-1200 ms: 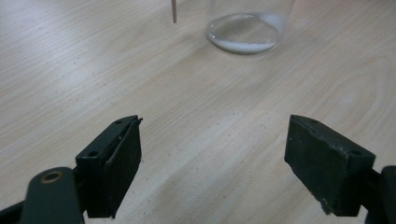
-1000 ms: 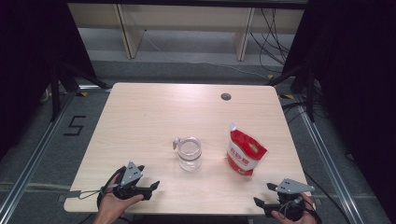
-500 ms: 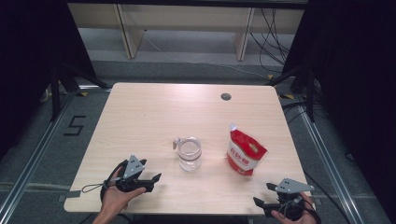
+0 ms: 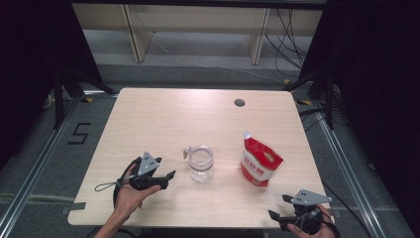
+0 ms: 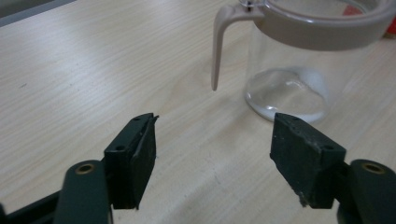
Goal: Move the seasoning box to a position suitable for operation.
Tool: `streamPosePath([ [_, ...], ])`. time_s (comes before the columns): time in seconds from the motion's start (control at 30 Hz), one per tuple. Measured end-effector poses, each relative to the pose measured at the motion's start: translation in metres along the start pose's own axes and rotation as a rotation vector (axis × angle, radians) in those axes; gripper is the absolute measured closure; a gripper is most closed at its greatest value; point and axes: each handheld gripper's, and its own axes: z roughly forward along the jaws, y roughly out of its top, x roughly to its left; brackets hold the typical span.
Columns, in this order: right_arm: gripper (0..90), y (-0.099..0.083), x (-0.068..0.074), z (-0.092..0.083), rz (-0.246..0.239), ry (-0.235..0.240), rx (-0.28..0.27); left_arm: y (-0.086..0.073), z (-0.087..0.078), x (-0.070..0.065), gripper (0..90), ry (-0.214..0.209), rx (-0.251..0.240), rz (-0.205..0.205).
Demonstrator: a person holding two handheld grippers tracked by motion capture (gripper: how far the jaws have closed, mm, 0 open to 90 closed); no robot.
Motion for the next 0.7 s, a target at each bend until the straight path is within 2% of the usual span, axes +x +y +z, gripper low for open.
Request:
streamPosePath([
  [0.03,24.4,0.0,-0.001,0.0,-0.008,0.003,0.001,0.002,0.002,0.0,34.6,0.006,0.001,-0.021],
  [0.07,24.5,0.001,-0.003,0.001,-0.041,0.0,-0.011,0.003,0.003,0.0,36.1,0.006,-0.005,-0.029],
  [0.1,24.5,0.0,-0.001,0.0,-0.013,0.007,-0.004,0.003,0.003,0.0,37.1,0.006,-0.005,-0.029],
  [0.13,24.5,0.0,-0.002,0.0,-0.028,-0.005,-0.012,0.007,0.008,0.004,39.0,0.009,-0.001,0.001],
  [0.17,24.4,0.0,0.0,0.0,-0.002,-0.003,-0.004,0.009,0.011,0.007,39.9,0.012,0.004,0.024],
  [0.2,24.4,0.0,-0.002,0.0,-0.024,-0.005,-0.007,0.01,0.014,0.005,41.5,0.01,0.003,-0.001],
  [0.23,24.4,0.0,-0.002,0.0,-0.024,-0.005,-0.006,0.01,0.014,0.005,42.5,0.01,0.003,-0.001],
  [0.27,24.5,0.0,-0.002,0.0,-0.014,0.005,0.002,0.013,0.02,0.006,43.0,0.003,-0.015,0.005],
  [0.3,24.4,0.0,0.001,0.0,0.015,0.007,0.009,0.013,0.022,0.006,43.7,-0.018,-0.023,-0.021],
  [0.33,24.4,0.0,-0.001,0.001,-0.012,0.011,0.001,0.014,0.023,0.007,44.1,-0.022,-0.017,-0.031],
  [0.37,24.4,0.0,-0.003,0.001,-0.03,-0.004,-0.002,0.015,0.026,0.008,44.5,-0.027,-0.031,-0.027],
  [0.4,24.4,0.0,-0.002,0.001,-0.014,-0.003,0.004,0.016,0.028,0.01,46.2,-0.025,-0.028,0.0],
  [0.43,24.3,0.0,-0.003,0.001,-0.025,-0.007,-0.001,0.016,0.03,0.009,47.0,-0.025,-0.031,-0.015],
  [0.47,24.3,0.0,-0.003,0.001,-0.024,-0.007,-0.002,0.017,0.031,0.011,47.0,-0.025,-0.028,0.002],
  [0.5,24.4,0.0,-0.003,0.001,-0.024,-0.002,-0.004,0.017,0.033,0.01,47.4,-0.026,-0.029,-0.008],
  [0.53,24.4,0.0,-0.003,0.001,-0.03,-0.001,-0.004,0.018,0.033,0.01,48.3,-0.023,-0.015,0.024],
  [0.57,24.4,0.0,-0.003,0.001,-0.032,-0.002,-0.002,0.018,0.036,0.008,48.9,-0.029,-0.025,-0.003],
  [0.6,24.3,0.0,-0.003,0.001,-0.022,-0.002,0.005,0.02,0.036,0.009,49.1,-0.031,-0.014,0.03],
  [0.7,24.3,0.0,-0.002,0.002,-0.02,0.0,0.003,0.023,0.042,0.005,50.7,-0.037,-0.029,0.026],
])
